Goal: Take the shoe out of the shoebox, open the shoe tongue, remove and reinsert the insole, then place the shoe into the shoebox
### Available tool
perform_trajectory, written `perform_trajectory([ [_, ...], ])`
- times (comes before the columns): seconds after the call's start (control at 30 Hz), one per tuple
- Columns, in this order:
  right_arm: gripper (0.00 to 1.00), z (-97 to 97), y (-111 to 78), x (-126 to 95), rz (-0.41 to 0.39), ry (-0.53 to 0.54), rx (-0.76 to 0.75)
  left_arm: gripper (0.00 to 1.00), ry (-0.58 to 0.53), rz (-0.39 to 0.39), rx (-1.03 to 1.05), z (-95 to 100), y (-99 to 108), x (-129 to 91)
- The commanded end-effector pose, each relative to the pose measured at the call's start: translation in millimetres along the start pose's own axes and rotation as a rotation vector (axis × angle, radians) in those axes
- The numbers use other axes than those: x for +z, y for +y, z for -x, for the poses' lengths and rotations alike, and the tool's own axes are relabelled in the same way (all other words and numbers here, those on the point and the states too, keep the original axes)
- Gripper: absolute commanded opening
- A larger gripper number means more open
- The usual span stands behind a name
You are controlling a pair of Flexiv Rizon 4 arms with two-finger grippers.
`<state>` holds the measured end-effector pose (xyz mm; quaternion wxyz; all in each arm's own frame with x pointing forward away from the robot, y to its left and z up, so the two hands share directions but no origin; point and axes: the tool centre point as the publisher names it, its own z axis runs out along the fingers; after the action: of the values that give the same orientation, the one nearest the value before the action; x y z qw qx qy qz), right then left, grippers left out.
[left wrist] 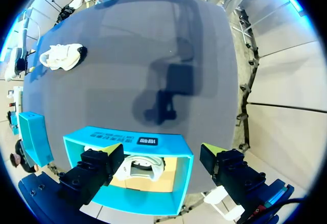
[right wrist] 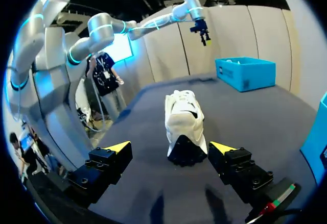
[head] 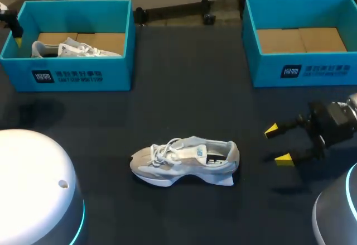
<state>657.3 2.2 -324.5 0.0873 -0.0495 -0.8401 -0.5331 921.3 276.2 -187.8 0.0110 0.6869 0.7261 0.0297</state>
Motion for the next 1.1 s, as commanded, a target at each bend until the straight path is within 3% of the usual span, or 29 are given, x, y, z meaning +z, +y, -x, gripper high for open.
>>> perform_trajectory([
  [0.03, 1.0, -7.3, -3.0, 3, 0.01, -0.131, -0.028, 1.0, 0.002, 0.001, 0.001, -0.2, -1, 0],
  [0.5, 1.0, -2.6, -6.2, 5, 0.024, -0.109, -0.011, 1.0, 0.002, 0.001, 0.001, -0.2, -1, 0],
  [0.63, 1.0, 2.6, -16.9, 19, 0.039, -0.174, -0.051, 1.0, 0.002, 0.001, 0.001, -0.2, -1, 0],
  [0.93, 1.0, 11.3, -31.3, 39, 0.096, -0.177, -0.072, 1.0, 0.002, 0.001, 0.001, -0.2, -1, 0],
  [1.1, 1.0, 19.6, -33.2, 48, 0.088, -0.185, -0.079, 1.0, 0.002, 0.001, 0.001, -0.2, -1, 0],
])
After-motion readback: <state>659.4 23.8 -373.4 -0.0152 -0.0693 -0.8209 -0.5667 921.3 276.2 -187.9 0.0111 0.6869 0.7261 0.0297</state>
